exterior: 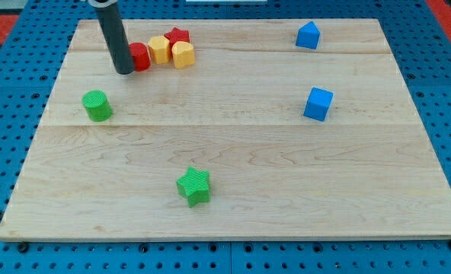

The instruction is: Push the blue triangle above the green star

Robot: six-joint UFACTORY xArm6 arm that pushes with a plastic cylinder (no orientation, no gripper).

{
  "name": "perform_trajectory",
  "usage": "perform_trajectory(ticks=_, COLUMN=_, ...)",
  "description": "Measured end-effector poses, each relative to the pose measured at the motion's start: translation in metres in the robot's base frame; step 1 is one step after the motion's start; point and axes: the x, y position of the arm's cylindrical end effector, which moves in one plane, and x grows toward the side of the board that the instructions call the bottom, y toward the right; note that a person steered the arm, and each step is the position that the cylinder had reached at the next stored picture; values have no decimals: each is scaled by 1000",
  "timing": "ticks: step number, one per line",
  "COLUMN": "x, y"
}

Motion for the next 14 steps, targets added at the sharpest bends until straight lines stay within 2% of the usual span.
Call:
perform_trajectory(ticks=1, x=0, y=21)
perform_trajectory(ticks=2, x=23, y=80)
perform_trajectory(ticks=3, x=13, y=170)
perform_trajectory(ticks=5, x=-40, y=373)
perform_trajectory(ticks=6, x=-77, y=389)
perform_trajectory(ticks=7, x=-119, y=385)
perform_trajectory(ticks=9, x=-57, y=293)
perform_trajectory(ticks=10, x=-52, y=301)
perform_trajectory(ticks=11, x=-73, y=342)
perform_trajectory(ticks=13, x=-94, y=267)
perform_trajectory(ticks=14, x=-68, y=225)
